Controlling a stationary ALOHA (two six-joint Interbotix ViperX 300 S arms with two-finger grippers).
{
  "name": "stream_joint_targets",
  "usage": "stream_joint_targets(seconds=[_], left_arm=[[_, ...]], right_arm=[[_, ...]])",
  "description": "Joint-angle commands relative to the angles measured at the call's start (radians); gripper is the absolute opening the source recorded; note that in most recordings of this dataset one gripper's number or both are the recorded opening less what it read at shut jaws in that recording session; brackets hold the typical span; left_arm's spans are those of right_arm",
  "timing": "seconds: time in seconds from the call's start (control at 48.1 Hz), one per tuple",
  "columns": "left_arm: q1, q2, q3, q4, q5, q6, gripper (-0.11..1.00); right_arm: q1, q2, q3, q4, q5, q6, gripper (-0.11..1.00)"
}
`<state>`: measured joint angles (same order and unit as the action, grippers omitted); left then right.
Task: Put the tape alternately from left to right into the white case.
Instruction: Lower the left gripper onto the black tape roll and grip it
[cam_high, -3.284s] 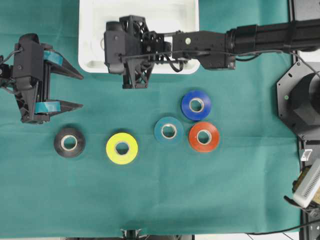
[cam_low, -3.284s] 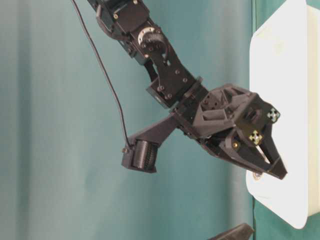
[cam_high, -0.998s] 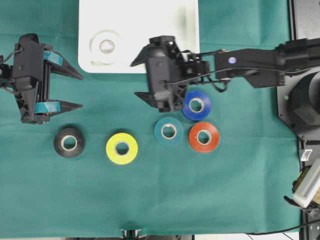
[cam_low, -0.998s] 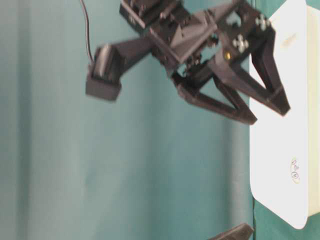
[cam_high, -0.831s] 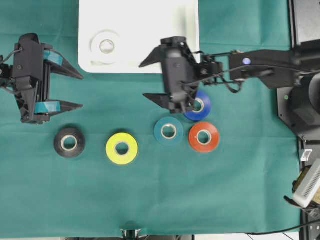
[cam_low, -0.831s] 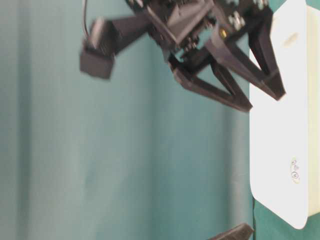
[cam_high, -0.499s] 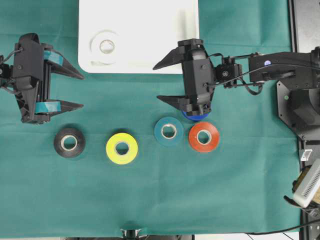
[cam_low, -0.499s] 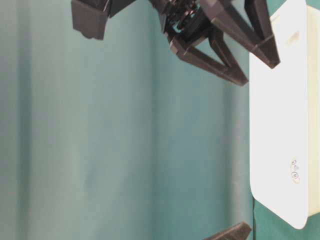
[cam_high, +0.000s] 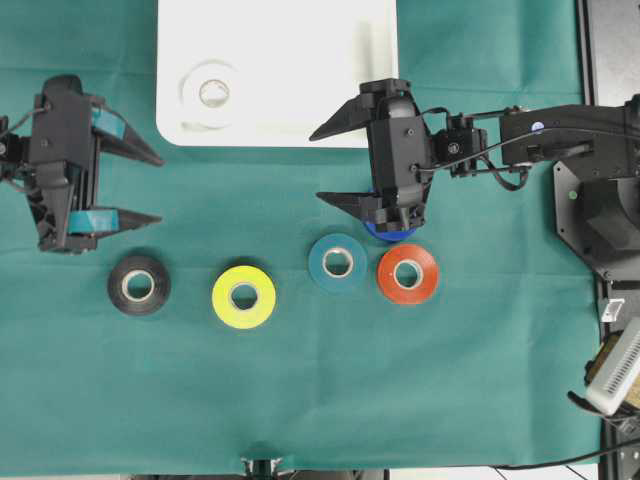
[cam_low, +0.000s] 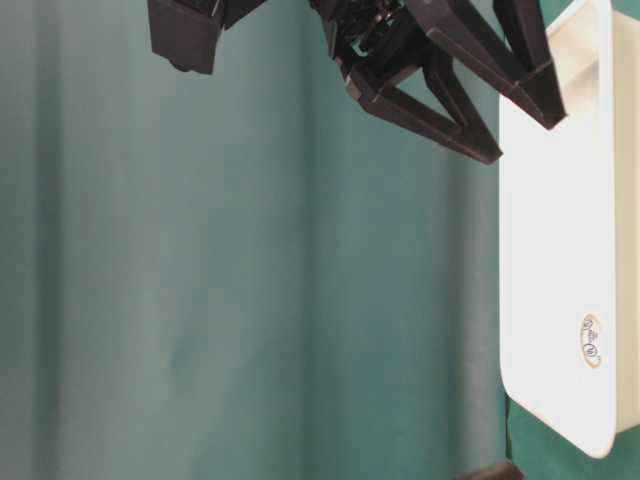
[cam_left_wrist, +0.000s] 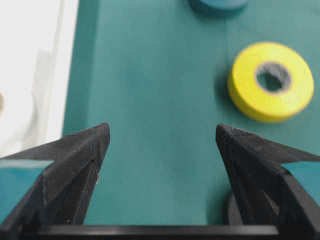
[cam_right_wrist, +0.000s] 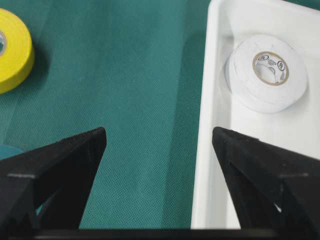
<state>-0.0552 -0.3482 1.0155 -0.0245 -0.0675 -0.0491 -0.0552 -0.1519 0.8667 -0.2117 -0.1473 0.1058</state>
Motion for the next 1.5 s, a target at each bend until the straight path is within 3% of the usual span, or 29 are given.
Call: stream_joint_targets(seconds=[0.0,0.249,0.457,1.476], left_arm=[[-0.028,-0.006,-0.028,-0.002,0.023,-0.002,0.91],[-0.112,-0.006,-0.012,-0.003,0.117,-0.011,0.90],[-0.161,0.000,-0.015,-0.003,0.167,-0.066,0.90],[-0.172,0.302,-0.107,-0.002,0.149,-0.067,0.90]], right_arm=[[0.002,-0.021,-0.011,0.002,-0.008,0.002,0.70],[0.002,-0.021,-0.012,0.002,-0.005,0.002,0.70],[0.002,-0.021,-0.014,0.002,-0.005,0.002,0.70],[0.002,-0.011,-0.014,0.000,-0.005,0.002,0.70]])
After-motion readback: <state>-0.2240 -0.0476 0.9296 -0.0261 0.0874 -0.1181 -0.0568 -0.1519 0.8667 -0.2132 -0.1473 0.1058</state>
